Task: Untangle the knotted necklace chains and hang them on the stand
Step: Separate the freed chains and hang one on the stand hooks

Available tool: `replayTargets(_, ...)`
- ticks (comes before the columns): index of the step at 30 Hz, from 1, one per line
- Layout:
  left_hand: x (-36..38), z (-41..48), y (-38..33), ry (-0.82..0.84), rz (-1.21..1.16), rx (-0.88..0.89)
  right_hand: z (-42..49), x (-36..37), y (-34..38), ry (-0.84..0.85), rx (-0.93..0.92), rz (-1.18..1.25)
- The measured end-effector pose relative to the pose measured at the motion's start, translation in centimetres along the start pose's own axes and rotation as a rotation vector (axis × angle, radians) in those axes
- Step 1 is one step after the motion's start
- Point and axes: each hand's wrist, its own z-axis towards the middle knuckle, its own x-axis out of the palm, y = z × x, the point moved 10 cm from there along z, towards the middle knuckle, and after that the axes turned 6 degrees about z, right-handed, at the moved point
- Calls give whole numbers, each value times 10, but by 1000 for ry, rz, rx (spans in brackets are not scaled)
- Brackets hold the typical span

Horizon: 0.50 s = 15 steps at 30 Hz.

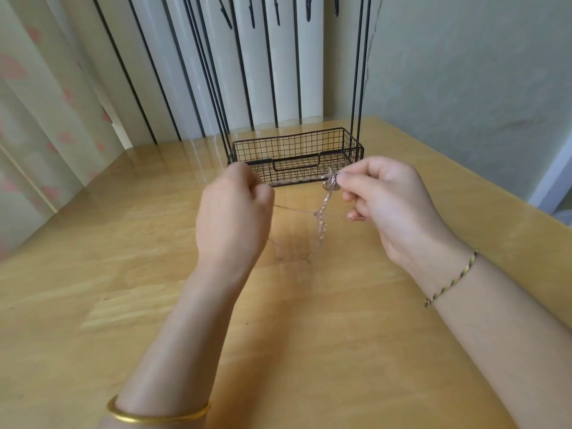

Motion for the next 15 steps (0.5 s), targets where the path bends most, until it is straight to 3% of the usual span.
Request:
replayTargets(3, -1, 2, 19, -15, -377, -186, 3, -2, 1, -32, -55, -175)
replayTargets(6, 15, -2, 36, 55, -801, -451, 4, -5, -2, -79, -46, -138)
replayTargets(9, 28, -5, 41, 128, -1035, -580, 4, -11, -8, -125, -8, -35)
replayTargets(12, 38, -10, 40, 235, -929, -585, 5, -13, -20, -160, 86, 252)
replayTargets(15, 38, -10, 40, 236, -740, -537, 4, -11, -26, -173, 169, 528)
